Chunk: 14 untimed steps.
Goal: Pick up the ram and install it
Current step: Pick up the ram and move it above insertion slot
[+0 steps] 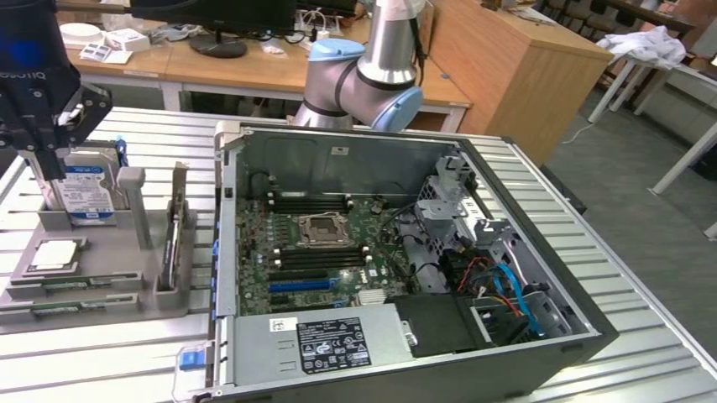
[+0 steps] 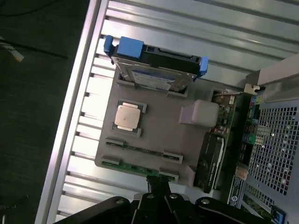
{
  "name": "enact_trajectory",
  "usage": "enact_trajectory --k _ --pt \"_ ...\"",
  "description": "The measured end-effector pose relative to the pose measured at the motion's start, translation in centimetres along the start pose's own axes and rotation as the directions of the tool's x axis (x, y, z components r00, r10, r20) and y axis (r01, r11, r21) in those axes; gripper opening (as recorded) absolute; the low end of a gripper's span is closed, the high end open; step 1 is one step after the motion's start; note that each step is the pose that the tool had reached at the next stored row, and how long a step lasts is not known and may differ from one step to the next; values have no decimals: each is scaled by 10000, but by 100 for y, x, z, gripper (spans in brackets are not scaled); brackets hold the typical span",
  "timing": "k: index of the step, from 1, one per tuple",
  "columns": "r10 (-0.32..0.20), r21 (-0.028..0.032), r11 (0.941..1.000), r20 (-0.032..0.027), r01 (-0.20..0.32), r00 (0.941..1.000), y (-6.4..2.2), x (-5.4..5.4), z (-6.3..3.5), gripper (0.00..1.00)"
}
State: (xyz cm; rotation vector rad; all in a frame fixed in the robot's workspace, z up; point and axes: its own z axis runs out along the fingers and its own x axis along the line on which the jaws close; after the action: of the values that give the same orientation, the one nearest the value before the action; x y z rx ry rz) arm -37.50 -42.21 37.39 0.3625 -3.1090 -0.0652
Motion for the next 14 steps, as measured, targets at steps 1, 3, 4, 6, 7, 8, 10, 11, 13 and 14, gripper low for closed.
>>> enact_trajectory --k 1,3,4,6,7,8,10,11,13,14 --pt "-176 1 9998 -8 176 9998 0 0 0 11" --pt "-551 2 9985 -24 551 9985 0 0 1 11" --pt "-730 4 9973 -32 730 9973 0 0 1 11" --pt "-1088 4 9941 -47 1088 9941 0 0 1 11" --pt "-1263 4 9920 -55 1263 9920 0 0 1 11" --pt "-1437 4 9896 -62 1437 9896 0 0 1 11" --pt "-1777 4 9841 -78 1777 9841 0 0 2 11" --pt "-1940 3 9810 -84 1940 9810 0 0 2 11" --pt "-2264 2 9740 -99 2264 9740 0 0 2 11" --pt "-2420 2 9703 -106 2421 9702 0 0 2 11"
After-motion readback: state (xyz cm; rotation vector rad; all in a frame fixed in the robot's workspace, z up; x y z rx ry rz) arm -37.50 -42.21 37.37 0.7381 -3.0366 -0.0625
